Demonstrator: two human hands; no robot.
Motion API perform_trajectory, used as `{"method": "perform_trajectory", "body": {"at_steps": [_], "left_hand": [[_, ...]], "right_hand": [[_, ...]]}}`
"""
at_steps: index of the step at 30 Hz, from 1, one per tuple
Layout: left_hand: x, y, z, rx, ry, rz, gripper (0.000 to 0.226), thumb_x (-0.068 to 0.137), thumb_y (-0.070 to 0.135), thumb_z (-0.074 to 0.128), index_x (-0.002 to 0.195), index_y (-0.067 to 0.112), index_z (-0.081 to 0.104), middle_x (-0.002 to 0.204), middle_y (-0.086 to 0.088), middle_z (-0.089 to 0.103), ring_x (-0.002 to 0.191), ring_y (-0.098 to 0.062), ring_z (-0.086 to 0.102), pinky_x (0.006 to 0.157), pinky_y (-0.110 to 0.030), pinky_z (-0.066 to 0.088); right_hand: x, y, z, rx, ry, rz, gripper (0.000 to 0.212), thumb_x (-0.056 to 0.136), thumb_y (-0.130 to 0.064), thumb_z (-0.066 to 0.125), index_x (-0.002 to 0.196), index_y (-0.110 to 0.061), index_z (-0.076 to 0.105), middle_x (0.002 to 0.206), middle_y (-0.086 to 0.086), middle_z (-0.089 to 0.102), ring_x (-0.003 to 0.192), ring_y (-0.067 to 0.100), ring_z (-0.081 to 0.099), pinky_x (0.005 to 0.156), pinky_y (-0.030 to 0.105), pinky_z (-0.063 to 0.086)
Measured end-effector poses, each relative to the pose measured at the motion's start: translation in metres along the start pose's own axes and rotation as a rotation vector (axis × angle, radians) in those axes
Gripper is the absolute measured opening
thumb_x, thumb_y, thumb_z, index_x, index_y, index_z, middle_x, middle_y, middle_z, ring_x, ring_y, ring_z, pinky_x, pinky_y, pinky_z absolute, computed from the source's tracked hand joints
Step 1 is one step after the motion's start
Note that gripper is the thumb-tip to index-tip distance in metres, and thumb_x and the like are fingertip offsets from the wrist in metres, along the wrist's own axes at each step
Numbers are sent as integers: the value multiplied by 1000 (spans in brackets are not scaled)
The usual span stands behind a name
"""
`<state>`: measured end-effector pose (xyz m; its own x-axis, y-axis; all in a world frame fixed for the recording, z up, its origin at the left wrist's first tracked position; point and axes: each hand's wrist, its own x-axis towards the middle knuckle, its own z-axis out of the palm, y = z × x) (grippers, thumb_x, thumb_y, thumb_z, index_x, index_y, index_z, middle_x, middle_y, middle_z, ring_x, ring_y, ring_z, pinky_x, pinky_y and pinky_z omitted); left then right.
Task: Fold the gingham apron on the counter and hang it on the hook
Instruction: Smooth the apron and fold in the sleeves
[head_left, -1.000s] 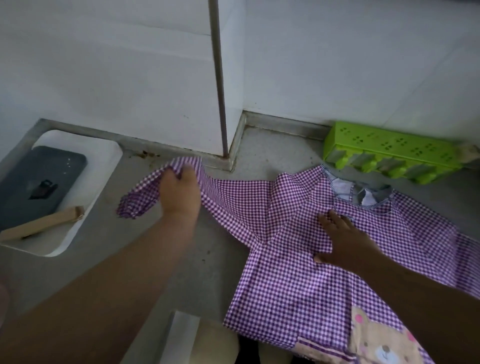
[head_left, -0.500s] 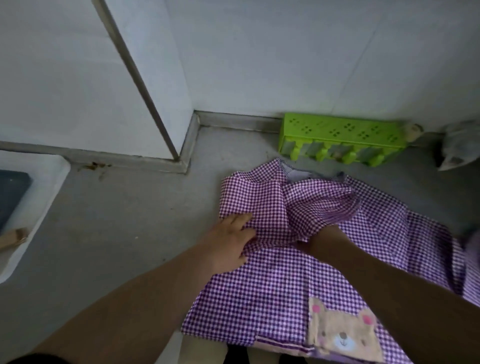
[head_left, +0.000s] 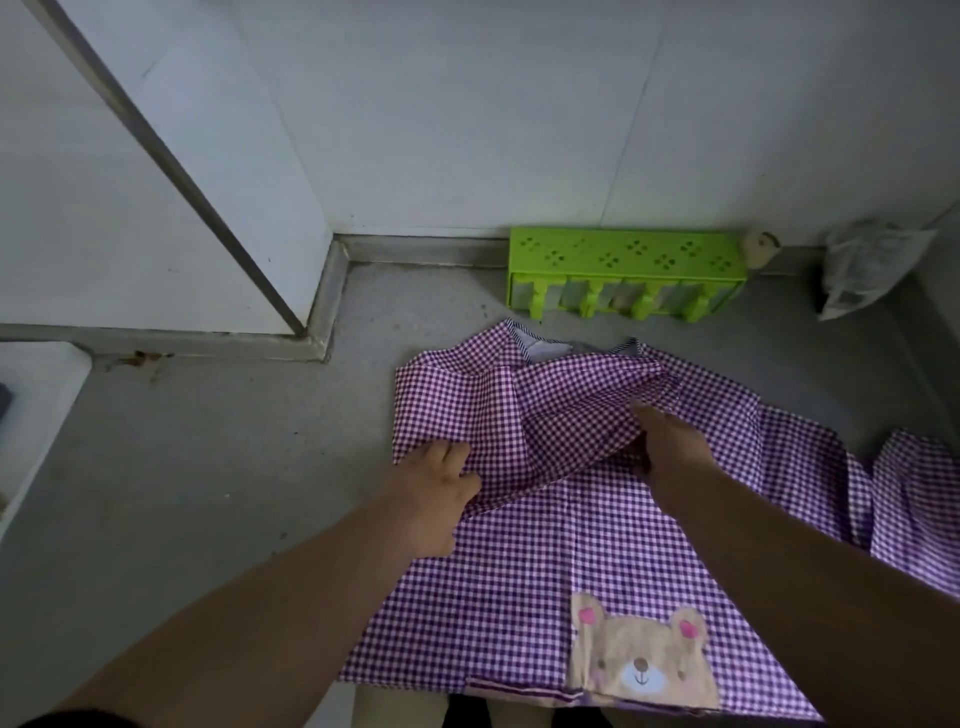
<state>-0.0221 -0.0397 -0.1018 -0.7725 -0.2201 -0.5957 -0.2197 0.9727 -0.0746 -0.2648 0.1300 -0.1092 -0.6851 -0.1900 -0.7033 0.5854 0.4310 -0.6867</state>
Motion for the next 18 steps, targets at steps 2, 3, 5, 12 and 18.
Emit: {"method": "perform_trajectory", "body": {"at_steps": [2, 3, 5, 12, 18], "left_hand": [[1, 2, 0, 21, 6, -16, 82, 84, 47, 76, 153, 23, 39, 171, -11, 12, 155, -33, 17, 128, -51, 19], [2, 3, -1, 29, 4, -27, 84, 84, 46, 76, 154, 23, 37, 172, -11, 11, 155, -33, 16, 129, -51, 17], [4, 6, -2, 36, -9, -49, 89, 84, 45, 76, 158, 22, 32, 173, -12, 8, 156, -33, 14, 129, -50, 13], [6, 11, 0, -26, -72, -135, 94, 85, 40, 79, 159, 23, 23, 173, -20, -14, 160, -39, -3, 129, -52, 7], [10, 12, -1, -59, -105, -144, 93, 85, 34, 79, 158, 25, 22, 172, -20, -21, 161, -41, -5, 130, -54, 12]], "right_hand": [[1, 0, -1, -4, 40, -26, 23, 93, -35, 65, 106, -15, 69, 105, 8, 74, 94, 27, 70, 87, 45, 59], [1, 2, -5, 15, 45, -50, 20, 91, -31, 65, 102, -15, 68, 104, 10, 74, 92, 26, 70, 82, 42, 59], [3, 9, -18, 25, 98, -109, 25, 84, -34, 65, 98, -13, 67, 101, 14, 75, 87, 29, 70, 72, 44, 54], [7, 39, -80, -152, 244, 19, 42, 77, -45, 67, 90, -5, 71, 87, 14, 76, 82, 35, 72, 82, 48, 60], [12, 48, -105, -335, 248, 87, 37, 87, -35, 71, 85, 1, 73, 68, 14, 71, 66, 31, 66, 64, 39, 54]]}}
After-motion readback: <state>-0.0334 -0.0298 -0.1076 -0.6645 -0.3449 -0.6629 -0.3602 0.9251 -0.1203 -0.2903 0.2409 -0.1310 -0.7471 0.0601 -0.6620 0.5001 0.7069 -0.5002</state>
